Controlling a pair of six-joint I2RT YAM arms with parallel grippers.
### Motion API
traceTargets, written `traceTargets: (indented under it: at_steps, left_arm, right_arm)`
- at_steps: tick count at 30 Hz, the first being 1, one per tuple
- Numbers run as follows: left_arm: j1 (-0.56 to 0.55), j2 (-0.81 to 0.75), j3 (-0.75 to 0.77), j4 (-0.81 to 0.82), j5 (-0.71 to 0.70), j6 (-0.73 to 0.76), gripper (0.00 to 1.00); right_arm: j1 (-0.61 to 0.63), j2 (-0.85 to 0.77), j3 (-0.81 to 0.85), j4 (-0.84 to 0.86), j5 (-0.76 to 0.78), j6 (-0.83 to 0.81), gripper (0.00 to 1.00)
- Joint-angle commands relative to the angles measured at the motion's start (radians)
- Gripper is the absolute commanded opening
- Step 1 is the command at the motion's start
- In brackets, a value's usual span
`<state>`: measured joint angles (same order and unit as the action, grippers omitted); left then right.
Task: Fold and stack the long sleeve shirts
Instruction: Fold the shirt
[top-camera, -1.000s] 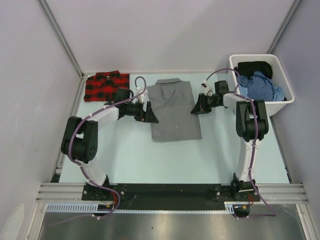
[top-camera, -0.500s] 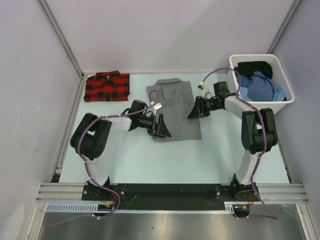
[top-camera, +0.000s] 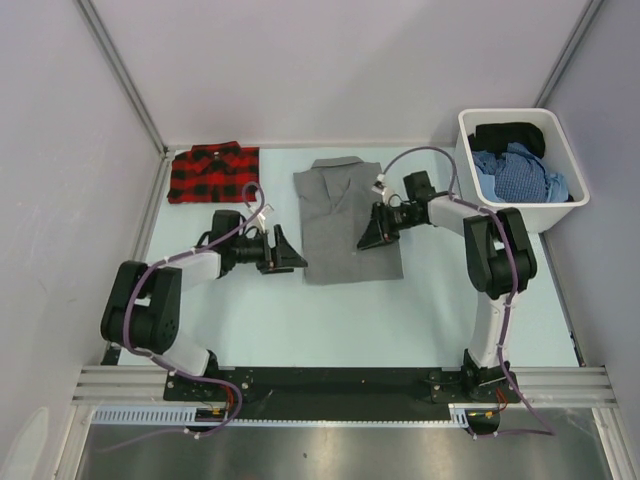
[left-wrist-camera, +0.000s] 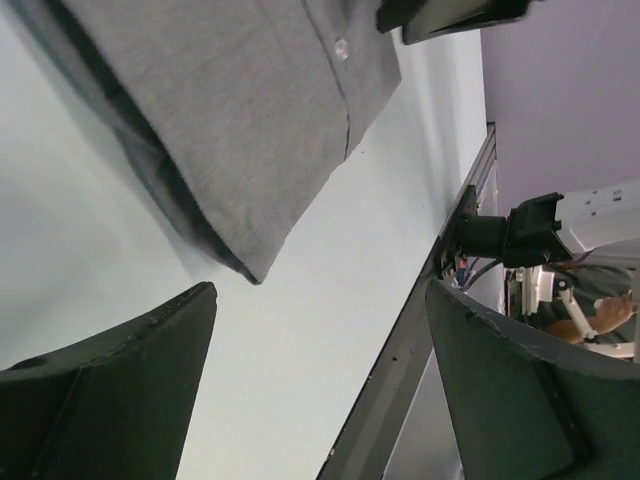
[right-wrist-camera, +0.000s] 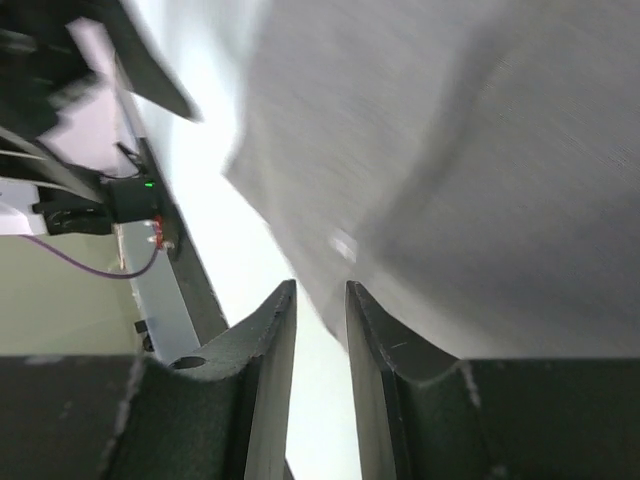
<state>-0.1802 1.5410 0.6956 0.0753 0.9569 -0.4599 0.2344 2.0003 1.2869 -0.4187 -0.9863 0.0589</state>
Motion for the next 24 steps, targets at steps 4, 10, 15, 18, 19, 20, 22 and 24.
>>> traceTargets:
  at_steps: [4,10,15,18,19,20,22,24]
  left_arm:
    - [-0.008,0.062,-0.035,0.152,-0.058,-0.072,0.90]
    - [-0.034,0.151,0.010,0.239,-0.060,-0.112,0.89]
    - [-0.071,0.191,0.045,0.287,-0.052,-0.141,0.89]
    - [-0.087,0.209,0.056,0.313,-0.049,-0.164,0.89]
    - [-0.090,0.211,0.058,0.317,-0.050,-0.174,0.89]
    - [-0.093,0.215,0.062,0.323,-0.047,-0.177,0.89]
    - [-0.103,0.223,0.067,0.325,-0.047,-0.180,0.88]
    - [-0.120,0.234,0.076,0.333,-0.029,-0.189,0.87]
  right_arm:
    - [0.117,0.046,0.084,0.284,-0.034,0.196,0.31]
    - [0.045,0.224,0.118,0.330,0.020,0.266,0.26]
    - [0.034,0.253,0.117,0.317,0.032,0.249,0.24]
    - [0.034,0.252,0.111,0.311,0.034,0.249,0.24]
    - [0.034,0.252,0.109,0.313,0.034,0.249,0.24]
    - [0.033,0.250,0.107,0.311,0.034,0.248,0.24]
    - [0.029,0.249,0.101,0.314,0.037,0.249,0.24]
    - [0.031,0.250,0.100,0.314,0.040,0.251,0.24]
